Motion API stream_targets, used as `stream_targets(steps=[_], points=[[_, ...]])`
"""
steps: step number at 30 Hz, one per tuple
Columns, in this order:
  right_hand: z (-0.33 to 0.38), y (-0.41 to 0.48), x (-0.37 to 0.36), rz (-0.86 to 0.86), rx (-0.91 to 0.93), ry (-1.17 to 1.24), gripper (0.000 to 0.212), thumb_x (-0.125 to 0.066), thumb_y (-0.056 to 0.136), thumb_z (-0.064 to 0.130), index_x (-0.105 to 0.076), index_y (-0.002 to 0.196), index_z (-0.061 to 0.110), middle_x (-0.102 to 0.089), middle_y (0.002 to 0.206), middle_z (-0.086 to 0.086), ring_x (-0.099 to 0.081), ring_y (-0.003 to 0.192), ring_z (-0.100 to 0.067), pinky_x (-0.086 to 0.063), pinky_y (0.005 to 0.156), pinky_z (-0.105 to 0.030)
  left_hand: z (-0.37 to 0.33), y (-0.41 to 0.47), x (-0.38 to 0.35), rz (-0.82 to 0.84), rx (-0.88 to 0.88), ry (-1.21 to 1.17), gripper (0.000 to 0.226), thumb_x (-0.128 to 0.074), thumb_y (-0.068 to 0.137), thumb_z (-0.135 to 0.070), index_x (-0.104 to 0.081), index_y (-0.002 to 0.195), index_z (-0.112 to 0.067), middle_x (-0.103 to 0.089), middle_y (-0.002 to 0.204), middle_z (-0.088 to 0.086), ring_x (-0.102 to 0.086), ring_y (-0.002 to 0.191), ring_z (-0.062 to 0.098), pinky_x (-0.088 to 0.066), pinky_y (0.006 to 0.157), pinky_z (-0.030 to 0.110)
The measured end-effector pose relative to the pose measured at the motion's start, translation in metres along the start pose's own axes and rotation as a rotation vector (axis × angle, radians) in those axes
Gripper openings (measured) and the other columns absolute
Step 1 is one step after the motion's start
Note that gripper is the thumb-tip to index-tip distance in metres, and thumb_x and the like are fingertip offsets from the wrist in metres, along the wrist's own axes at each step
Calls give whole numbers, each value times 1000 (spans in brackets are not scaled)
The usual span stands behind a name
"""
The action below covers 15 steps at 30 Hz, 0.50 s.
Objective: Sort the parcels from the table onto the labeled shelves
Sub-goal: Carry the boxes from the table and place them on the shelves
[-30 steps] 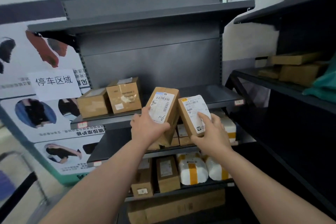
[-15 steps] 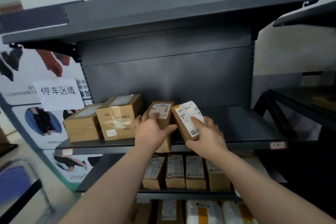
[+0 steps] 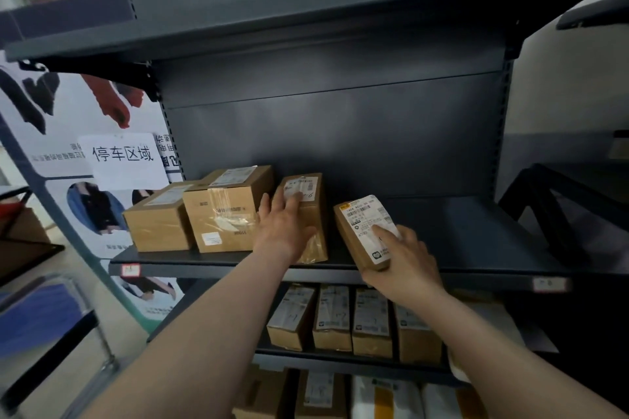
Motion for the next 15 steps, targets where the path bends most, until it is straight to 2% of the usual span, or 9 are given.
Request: stream_targets(steps=[2, 5, 10, 15], points=[[0, -10, -2, -34, -12, 15, 90, -60, 70, 61, -19, 147, 40, -18, 148, 4, -32, 125, -23, -33, 102, -39, 5, -12, 1, -64, -26, -35, 86, -64, 87, -46, -8, 151, -37, 1, 163, 1, 5, 148, 30, -14, 119, 53], [6, -29, -6, -89, -42, 30, 89, -61, 69, 58, -22, 147, 38, -21, 146, 2, -33, 123, -25, -35, 101, -40, 18, -35, 4, -110, -65, -87, 89, -65, 87, -44, -3, 151, -39, 0, 162, 2, 2, 148, 30, -16, 118, 54], [32, -75, -17, -170, -169, -26, 87, -62, 68, 56, -25, 145, 38, -26, 145, -2, -38, 121, -28, -38, 96, -43, 51, -69, 9, -44, -129, -120, 85, -65, 88, -41, -8, 151, -38, -6, 162, 4, -1, 148, 30, -18, 116, 51], [71, -129, -46, -166, -264, -37, 86, -63, 69, 54, -25, 145, 37, -23, 147, -3, -33, 126, -28, -35, 102, -43, 93, -106, 14, 26, -254, -67, 75, -61, 91, -35, -18, 152, -29, -16, 160, 7, -8, 147, 29, -17, 119, 46]])
Point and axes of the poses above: each hand's wrist, its own y-axis towards the middle knuckle, its own x-axis out of the back of the hand, z = x × y, the point moved 4 cm from there along y, towards the middle knuckle
